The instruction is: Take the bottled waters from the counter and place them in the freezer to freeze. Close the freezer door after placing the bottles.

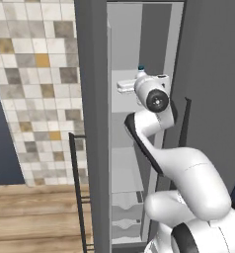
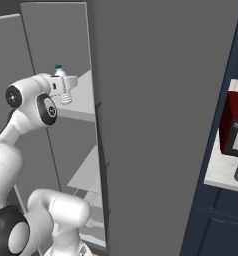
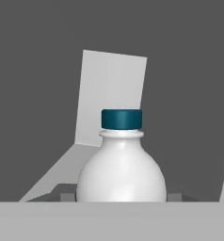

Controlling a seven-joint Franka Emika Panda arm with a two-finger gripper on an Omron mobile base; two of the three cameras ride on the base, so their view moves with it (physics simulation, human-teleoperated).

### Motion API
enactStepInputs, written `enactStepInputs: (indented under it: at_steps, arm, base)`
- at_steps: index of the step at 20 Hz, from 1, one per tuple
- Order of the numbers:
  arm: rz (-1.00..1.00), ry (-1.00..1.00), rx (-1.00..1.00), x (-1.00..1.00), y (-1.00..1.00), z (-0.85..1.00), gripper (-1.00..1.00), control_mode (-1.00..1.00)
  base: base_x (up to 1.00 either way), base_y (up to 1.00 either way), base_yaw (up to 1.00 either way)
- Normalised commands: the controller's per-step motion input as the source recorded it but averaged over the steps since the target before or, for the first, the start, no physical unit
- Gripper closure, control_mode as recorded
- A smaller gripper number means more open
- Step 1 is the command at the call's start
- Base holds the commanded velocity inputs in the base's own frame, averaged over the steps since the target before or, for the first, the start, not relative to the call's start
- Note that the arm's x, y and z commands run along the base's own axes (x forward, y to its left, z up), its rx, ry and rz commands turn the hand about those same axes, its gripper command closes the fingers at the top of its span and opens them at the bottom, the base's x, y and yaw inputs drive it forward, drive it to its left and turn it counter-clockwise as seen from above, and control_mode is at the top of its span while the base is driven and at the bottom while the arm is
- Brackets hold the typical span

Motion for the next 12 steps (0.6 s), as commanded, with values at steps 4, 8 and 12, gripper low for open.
enactStepInputs:
  at_steps: [4, 8, 12]
  arm:
    - [0.0, 0.04, 0.0, 0.43, -0.03, 0.0, 1.0, -1.0]
    - [0.0, 0.05, 0.0, 0.47, 0.0, -0.01, 1.0, -1.0]
    - [0.0, 0.09, 0.0, 0.56, -0.01, 0.0, 1.0, -1.0]
  base:
    - [0.0, 0.0, 0.0]
    - [0.0, 0.0, 0.0]
    - [0.0, 0.0, 0.0]
